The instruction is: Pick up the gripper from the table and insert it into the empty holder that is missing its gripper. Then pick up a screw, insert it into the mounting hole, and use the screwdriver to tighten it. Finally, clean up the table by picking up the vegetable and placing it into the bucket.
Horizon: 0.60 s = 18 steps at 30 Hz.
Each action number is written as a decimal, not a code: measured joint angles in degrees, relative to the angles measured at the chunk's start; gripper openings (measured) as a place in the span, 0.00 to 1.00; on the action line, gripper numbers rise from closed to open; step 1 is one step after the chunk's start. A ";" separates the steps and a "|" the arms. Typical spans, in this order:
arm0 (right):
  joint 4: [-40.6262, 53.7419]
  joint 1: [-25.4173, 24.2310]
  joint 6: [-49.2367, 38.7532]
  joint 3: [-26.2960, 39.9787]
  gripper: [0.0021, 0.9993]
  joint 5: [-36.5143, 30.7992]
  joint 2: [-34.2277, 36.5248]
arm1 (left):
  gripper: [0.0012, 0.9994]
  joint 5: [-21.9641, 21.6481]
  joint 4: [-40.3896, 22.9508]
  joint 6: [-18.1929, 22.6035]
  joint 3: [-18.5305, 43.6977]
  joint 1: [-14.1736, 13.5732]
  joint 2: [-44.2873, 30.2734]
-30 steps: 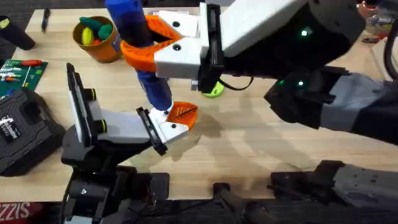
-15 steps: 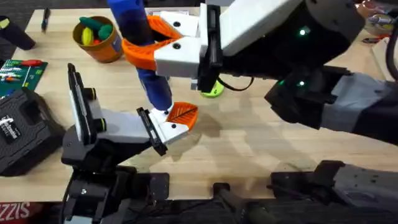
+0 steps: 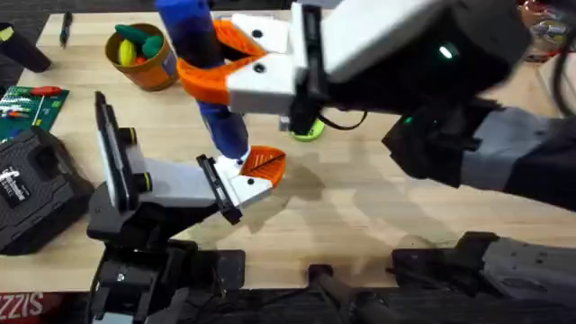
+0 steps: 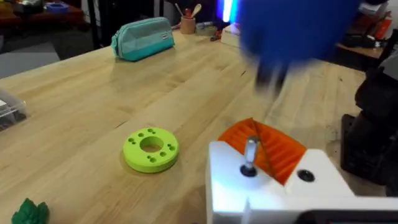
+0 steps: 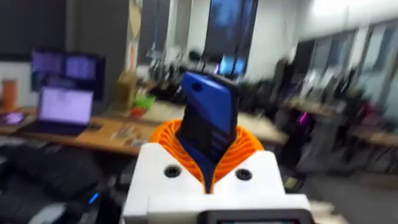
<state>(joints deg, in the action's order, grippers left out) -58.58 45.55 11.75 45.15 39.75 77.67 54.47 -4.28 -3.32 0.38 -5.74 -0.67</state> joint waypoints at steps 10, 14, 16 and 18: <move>-8.76 -4.13 6.09 2.85 0.03 -1.96 -6.36 | 0.02 -0.06 -0.37 0.25 -0.02 0.00 -0.02; -2.84 -3.95 6.52 3.12 0.03 -2.23 -4.71 | 0.02 -0.06 -0.37 0.25 -0.02 0.00 -0.02; -1.54 -3.97 6.52 3.12 0.03 -2.44 -4.56 | 0.02 -0.04 -0.37 0.25 -0.02 0.00 -0.02; 1.11 -4.05 6.51 3.12 0.03 -2.63 -4.79 | 0.02 -0.05 -0.37 0.25 -0.02 0.00 -0.02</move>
<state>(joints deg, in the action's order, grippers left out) -57.47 41.51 18.26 48.27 37.13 72.88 54.42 -4.64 -3.07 0.36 -5.74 -0.69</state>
